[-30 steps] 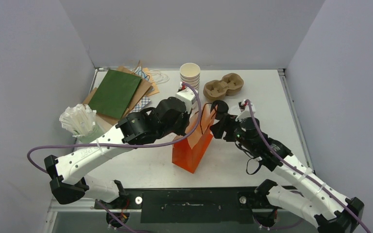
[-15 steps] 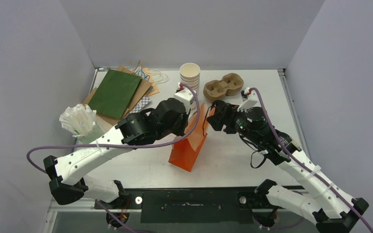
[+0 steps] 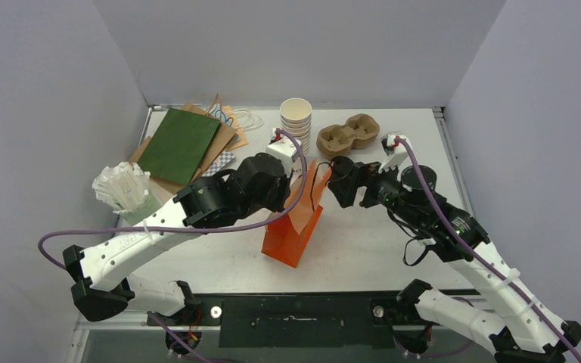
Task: Pack the takeout coffee
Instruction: Open the takeout bag at the center of the board.
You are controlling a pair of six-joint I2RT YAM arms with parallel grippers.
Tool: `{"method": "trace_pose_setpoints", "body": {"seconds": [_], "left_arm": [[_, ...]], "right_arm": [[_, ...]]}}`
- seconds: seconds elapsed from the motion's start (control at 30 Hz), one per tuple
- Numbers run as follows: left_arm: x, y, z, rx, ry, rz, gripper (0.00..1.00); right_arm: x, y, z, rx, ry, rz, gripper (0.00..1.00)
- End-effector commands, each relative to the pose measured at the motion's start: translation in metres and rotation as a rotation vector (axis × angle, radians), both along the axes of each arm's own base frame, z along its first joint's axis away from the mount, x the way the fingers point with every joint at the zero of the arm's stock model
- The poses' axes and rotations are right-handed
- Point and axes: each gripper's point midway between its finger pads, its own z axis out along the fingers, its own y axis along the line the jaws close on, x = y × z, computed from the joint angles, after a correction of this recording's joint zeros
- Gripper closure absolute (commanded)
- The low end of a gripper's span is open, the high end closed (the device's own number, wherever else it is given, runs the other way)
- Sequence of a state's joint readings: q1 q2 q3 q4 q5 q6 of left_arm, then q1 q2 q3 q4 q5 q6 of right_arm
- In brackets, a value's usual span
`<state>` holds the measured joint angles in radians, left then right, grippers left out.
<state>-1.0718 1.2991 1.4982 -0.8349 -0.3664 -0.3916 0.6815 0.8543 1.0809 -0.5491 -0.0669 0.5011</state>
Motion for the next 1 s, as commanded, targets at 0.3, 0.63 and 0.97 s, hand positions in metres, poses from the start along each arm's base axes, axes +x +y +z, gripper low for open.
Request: {"method": "trace_pose_setpoints", "body": {"seconds": [0.3,0.63,0.97], "left_arm": [[-0.018,-0.008,-0.001,-0.026,0.037,-0.117,1.00],[-0.033,0.008,0.023,-0.053,0.013,-0.171,1.00],[-0.034,0.012,0.038,-0.068,-0.018,-0.182,1.00]], "right_arm": [[0.040,-0.045,0.065,-0.154,-0.200,-0.242,0.18],[0.028,0.024,0.036,-0.233,-0.089,0.167,0.24],[-0.011,0.072,-0.008,-0.293,-0.018,0.457,0.16]]}}
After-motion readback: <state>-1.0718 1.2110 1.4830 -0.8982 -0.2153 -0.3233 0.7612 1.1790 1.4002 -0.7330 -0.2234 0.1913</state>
